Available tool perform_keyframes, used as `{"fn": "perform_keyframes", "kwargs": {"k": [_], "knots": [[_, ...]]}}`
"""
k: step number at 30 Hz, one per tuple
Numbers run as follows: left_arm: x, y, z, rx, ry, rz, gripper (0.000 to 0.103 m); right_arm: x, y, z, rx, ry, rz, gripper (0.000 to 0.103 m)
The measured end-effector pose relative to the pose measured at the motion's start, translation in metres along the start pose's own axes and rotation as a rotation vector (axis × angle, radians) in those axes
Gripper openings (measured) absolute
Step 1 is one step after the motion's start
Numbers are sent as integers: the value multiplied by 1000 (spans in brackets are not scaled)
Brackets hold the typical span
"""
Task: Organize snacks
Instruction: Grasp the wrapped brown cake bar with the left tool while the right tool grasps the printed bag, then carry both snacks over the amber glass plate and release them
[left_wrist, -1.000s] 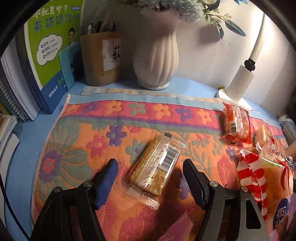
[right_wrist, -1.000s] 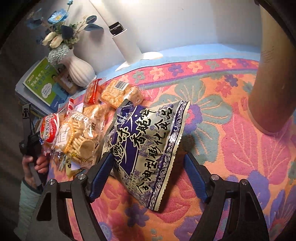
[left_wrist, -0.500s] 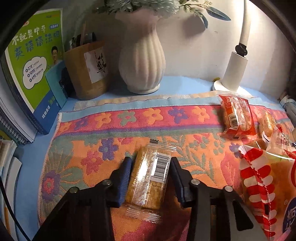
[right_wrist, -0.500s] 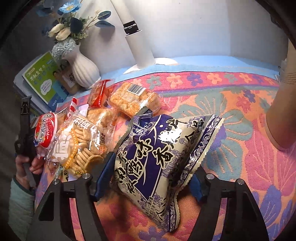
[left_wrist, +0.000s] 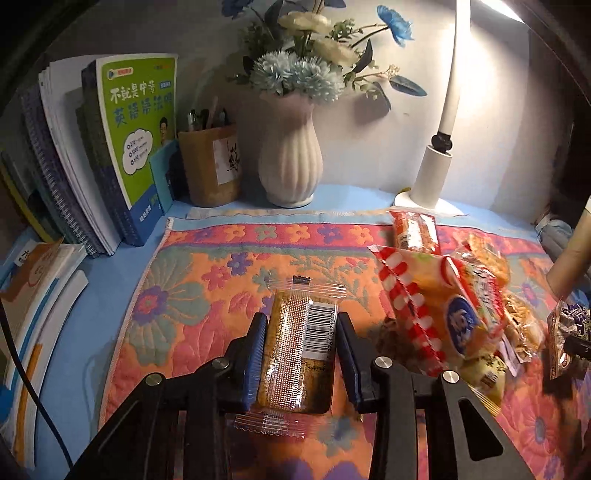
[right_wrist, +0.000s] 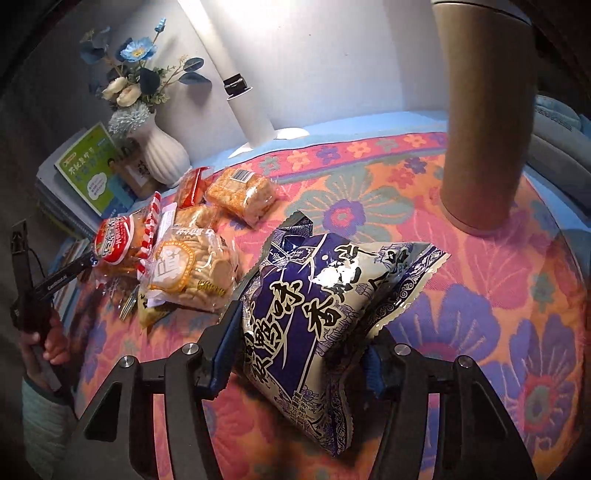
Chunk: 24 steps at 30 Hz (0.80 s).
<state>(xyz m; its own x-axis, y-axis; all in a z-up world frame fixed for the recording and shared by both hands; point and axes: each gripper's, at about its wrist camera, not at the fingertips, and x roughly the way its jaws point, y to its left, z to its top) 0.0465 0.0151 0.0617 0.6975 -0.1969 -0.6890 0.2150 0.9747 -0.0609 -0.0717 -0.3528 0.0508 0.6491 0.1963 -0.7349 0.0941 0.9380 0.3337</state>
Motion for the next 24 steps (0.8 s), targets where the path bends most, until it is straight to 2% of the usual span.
{"fn": "perform_keyframes", "kwargs": {"k": [6,12,18,24], "knots": [[-47,-17,-16,-61,-30,-82,35,-36,-7,-20,20,-22,30,56],[-84,-62,-19,-37,-52,-140,35,-72,-12,-31,24,-75,47,56],[-107,-129,-17,33,-55,-215,35,-103,-32,-41,67,-124,59,56],[-119,-217,-16,141,-53,-314,35,-139,-67,-48,120,-184,13,56]]}}
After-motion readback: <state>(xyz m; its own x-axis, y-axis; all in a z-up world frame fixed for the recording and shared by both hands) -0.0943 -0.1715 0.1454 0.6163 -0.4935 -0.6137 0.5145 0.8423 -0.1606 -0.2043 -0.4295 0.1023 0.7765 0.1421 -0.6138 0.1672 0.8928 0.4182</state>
